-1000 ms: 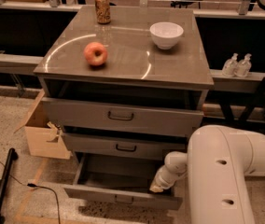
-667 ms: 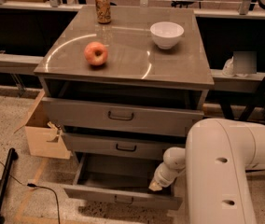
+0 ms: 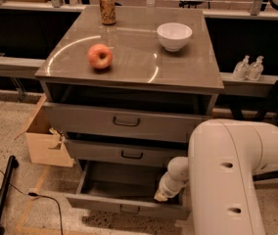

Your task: Open bottom drawer

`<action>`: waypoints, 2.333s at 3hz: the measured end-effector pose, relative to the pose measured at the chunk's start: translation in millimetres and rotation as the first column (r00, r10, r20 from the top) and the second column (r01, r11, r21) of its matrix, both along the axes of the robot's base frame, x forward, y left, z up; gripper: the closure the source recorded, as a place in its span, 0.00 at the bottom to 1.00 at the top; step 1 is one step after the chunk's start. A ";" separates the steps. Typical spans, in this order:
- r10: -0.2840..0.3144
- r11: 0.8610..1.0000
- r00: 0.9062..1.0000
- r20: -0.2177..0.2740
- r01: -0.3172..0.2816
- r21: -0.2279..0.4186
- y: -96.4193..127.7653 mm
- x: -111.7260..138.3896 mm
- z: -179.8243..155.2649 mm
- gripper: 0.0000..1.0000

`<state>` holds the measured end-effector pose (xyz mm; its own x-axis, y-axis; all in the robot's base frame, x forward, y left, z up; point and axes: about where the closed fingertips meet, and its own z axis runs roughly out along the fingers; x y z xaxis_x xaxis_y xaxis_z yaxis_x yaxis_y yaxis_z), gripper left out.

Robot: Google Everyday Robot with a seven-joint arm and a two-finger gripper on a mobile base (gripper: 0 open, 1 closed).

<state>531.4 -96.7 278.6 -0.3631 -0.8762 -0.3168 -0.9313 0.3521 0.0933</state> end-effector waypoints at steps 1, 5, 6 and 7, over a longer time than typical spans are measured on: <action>0.057 0.998 0.994 0.095 -0.060 0.024 3.4 9.7 -6.4 1.00; 0.251 0.968 0.941 0.226 -0.245 -0.055 -1.1 33.6 -80.7 1.00; 0.235 0.972 0.949 0.211 -0.229 -0.054 -9.6 35.2 -107.2 1.00; 0.216 0.976 0.955 0.202 -0.212 -0.042 -14.1 33.3 -128.8 1.00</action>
Offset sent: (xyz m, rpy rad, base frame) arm 0.0360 0.0051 -0.0260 0.0348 -0.2770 0.1971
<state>564.6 -110.7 149.8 -0.0959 -0.9330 -0.3469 -0.9835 0.1426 -0.1117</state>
